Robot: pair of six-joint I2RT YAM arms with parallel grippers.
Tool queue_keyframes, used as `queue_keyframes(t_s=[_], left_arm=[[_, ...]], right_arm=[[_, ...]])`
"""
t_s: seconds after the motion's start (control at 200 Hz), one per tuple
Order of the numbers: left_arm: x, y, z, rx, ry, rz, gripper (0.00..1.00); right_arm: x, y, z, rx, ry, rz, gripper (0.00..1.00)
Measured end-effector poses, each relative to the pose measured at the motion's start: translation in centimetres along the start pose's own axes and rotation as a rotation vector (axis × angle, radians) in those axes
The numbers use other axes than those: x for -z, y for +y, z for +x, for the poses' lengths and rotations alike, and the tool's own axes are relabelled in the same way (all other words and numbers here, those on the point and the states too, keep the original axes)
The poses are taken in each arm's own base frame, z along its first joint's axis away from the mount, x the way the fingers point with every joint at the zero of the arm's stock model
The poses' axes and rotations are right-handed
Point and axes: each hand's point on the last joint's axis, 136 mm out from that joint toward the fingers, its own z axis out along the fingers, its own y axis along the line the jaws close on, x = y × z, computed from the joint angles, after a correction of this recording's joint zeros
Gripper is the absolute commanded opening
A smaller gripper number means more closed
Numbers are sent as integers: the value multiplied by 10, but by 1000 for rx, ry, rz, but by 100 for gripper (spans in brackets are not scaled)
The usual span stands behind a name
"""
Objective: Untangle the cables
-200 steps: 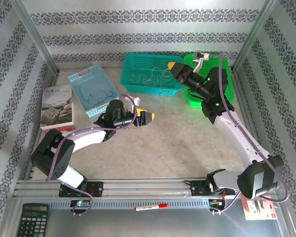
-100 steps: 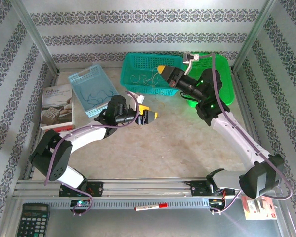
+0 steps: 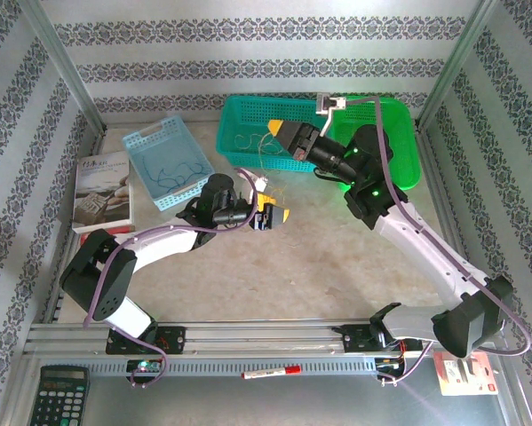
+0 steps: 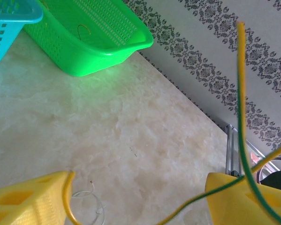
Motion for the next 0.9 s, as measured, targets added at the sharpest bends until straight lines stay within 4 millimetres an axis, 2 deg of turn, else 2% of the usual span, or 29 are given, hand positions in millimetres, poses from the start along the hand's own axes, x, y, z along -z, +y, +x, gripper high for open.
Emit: queue_keyframes(t_s=[0.155, 0.265, 0.35, 0.495, 0.605, 0.759, 0.899], left_arm=[[-4, 3, -1, 1, -3, -4, 31], [-6, 4, 0, 4, -4, -1, 16], [-6, 5, -1, 11, -5, -1, 0], [-6, 5, -1, 10, -20, 1, 0], [-4, 12, 13, 29, -10, -15, 0], [0, 22, 37, 64, 20, -43, 0], [2, 29, 52, 89, 39, -67, 0]], right_arm=[[-1, 2, 1, 0, 1, -2, 0], [-1, 2, -2, 9, -5, 4, 0], [1, 1, -8, 19, -19, 12, 0], [13, -19, -32, 34, -82, 71, 0], [32, -43, -63, 50, -166, 149, 0], [70, -82, -110, 74, -319, 291, 0], [106, -121, -135, 95, -439, 440, 0]])
